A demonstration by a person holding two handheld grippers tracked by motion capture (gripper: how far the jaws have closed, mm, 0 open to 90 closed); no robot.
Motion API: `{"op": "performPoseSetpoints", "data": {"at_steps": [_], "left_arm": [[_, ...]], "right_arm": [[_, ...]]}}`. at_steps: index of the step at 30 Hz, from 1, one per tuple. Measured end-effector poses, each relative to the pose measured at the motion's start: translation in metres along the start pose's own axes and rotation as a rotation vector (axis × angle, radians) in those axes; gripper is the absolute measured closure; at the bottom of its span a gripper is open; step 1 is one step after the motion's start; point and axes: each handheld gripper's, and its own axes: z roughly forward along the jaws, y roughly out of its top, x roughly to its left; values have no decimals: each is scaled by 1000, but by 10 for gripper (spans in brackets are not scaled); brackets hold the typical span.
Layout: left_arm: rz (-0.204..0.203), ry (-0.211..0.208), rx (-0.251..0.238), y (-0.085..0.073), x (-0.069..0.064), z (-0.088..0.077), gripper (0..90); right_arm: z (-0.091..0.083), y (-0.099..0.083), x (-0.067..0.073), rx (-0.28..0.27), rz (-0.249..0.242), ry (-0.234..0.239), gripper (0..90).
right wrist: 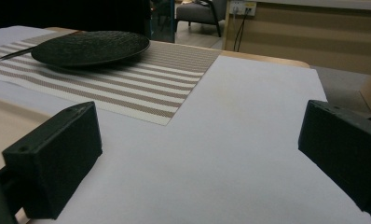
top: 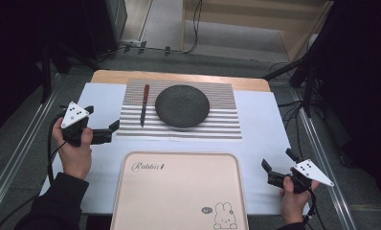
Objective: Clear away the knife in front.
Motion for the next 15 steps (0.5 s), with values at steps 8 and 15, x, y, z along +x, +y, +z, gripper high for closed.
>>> {"op": "performPoseSetpoints", "data": {"at_steps": [8,15], "left_arm": [[8,2,22,9,3,22,0],[-3,-3,34,24,8,39,0]], "right_arm": [[0,0,-1,-3,5,7,0],[0,0,-1,-4,4,7,0]]}}
